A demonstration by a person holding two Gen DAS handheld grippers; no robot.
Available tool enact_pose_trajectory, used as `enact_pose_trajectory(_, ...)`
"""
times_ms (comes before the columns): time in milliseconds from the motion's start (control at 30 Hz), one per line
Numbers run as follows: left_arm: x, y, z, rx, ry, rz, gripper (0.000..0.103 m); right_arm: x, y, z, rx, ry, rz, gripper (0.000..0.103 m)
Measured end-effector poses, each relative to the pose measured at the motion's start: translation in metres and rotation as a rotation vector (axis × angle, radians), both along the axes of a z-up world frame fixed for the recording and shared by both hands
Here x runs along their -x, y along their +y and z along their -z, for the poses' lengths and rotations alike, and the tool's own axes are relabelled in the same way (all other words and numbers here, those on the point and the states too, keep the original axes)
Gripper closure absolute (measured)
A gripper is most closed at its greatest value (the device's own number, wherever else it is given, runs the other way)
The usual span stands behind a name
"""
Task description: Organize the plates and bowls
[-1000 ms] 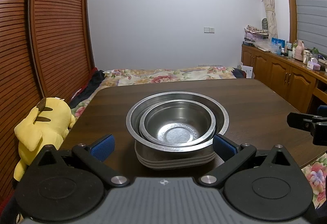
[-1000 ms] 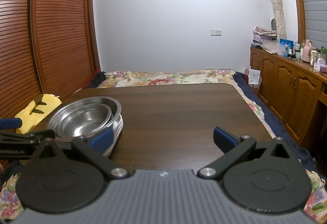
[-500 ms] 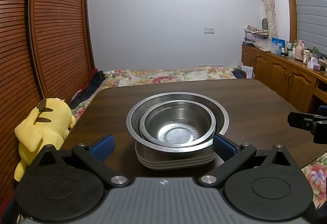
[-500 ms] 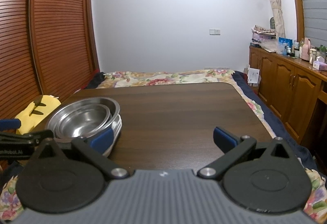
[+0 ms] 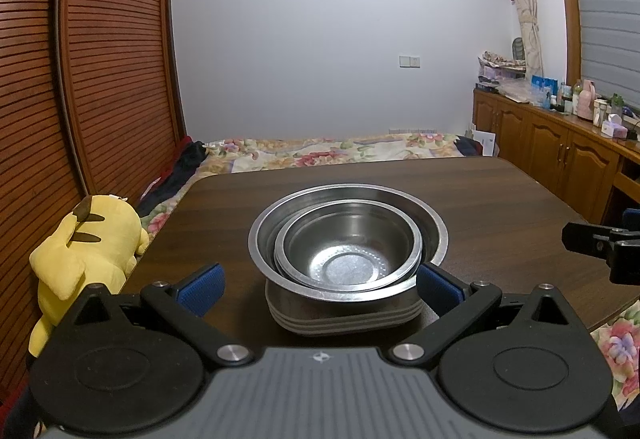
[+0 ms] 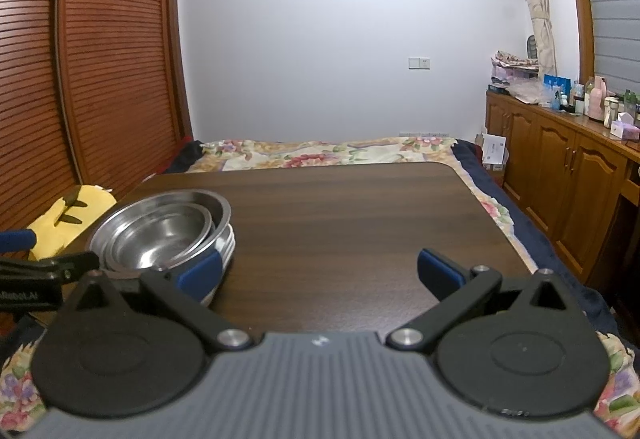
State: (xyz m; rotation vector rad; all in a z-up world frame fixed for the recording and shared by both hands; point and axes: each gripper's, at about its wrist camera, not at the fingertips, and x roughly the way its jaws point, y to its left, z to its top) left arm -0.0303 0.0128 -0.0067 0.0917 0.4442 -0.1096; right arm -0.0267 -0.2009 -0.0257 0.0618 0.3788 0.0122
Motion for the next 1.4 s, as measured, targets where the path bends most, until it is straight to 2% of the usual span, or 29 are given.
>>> enact_pose_trajectory(1400,0.0000,-0.0001,0.0003,-0.001,-0.001,-0.001,0.000,-0.0013,-0.0001,0.0007,-0.008,0.004,0.000,0.000)
